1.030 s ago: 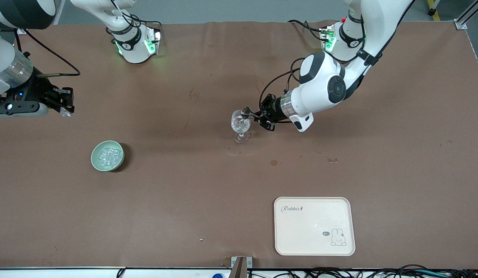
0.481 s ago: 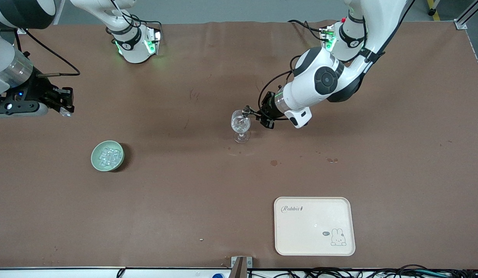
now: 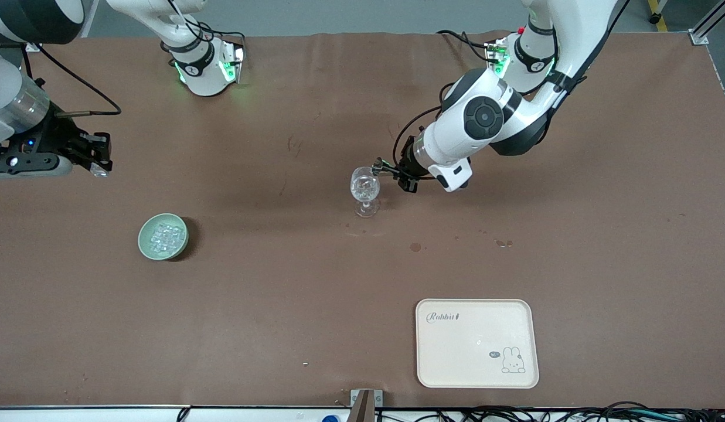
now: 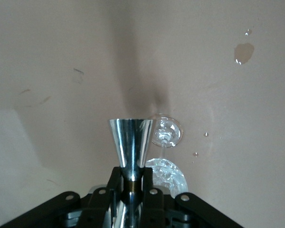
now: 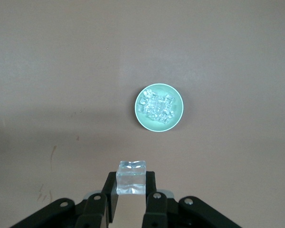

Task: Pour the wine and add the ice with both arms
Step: 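Tilt the jigger with the left gripper to pour into the wine glass, then move the jigger toward the tray while the right gripper carries ice to the glass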

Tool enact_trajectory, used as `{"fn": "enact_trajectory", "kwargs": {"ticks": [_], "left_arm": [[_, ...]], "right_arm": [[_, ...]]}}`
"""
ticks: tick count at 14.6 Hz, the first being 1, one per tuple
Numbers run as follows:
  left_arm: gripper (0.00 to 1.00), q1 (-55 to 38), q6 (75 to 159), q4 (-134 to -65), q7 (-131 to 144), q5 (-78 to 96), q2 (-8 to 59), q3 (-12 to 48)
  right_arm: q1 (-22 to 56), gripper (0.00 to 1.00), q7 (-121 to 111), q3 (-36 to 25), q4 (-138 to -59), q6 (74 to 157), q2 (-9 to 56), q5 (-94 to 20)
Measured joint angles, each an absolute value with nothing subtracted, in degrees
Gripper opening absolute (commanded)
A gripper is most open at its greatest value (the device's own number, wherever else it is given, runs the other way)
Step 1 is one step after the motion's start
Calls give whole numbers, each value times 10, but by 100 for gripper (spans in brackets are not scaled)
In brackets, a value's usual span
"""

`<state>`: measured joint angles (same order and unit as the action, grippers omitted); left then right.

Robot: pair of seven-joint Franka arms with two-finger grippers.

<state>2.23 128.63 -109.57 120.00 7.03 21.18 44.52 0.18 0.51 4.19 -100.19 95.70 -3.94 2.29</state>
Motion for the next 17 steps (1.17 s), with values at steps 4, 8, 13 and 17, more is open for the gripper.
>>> {"fn": "enact_trajectory", "kwargs": {"ticks": [4,8,13,17], "left_arm": [[0,6,1272,-1080,1249,29,219,445],[0,-2,1258,-1063,1254,26,229,443],[0,-2,1257,-1057,1254,26,233,440],[0,4,1257,-1036,1243,28,272,439]], "right_arm": [[2,6,5,42,-1002,957,-39,23],[2,7,5,42,-1002,957,-39,23],[2,7,5,42,-1002,957,-39,23],[2,7,5,42,-1002,957,-39,23]]}}
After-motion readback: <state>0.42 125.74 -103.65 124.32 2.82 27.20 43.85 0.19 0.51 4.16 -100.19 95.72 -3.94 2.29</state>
